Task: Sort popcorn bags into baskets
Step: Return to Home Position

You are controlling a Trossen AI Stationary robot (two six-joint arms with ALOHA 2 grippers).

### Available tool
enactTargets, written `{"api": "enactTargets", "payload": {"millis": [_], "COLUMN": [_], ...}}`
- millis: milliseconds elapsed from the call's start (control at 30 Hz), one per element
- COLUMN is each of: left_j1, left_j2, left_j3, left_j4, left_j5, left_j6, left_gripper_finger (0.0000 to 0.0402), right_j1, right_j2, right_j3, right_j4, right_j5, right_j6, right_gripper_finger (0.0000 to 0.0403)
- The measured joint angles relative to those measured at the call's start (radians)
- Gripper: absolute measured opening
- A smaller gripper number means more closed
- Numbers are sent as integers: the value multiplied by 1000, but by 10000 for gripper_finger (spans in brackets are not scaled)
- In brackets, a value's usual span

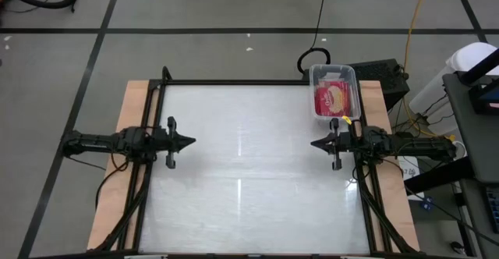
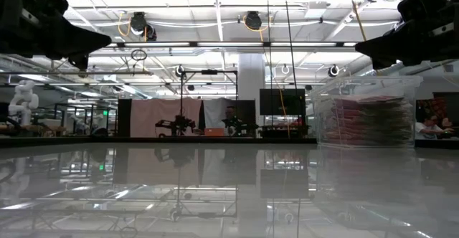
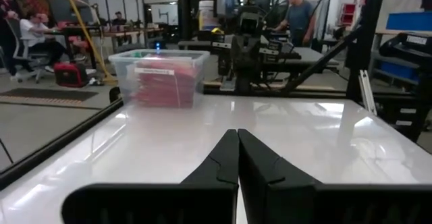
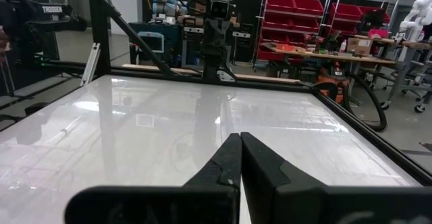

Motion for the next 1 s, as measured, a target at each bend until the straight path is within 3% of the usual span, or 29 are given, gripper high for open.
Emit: {"api": "enactTargets", "payload": {"millis": [233, 667, 1000], "left_j1": [5, 5, 5], "left_j2": [2, 2, 2], "left_j3": [0, -2, -2], "left_j4": [-2, 17, 22], "left_j5": [4, 4, 4], "left_j6": [-85, -34, -37], "left_gripper_finger": [15, 3, 31], "right_j1": [0, 0, 0], "right_j2": [0, 0, 0], "right_j3": [0, 0, 0], "right_j4": [0, 0, 0], "right_j5": [0, 0, 0], "right_j6": [0, 0, 0], "right_gripper_finger": [0, 0, 0]}}
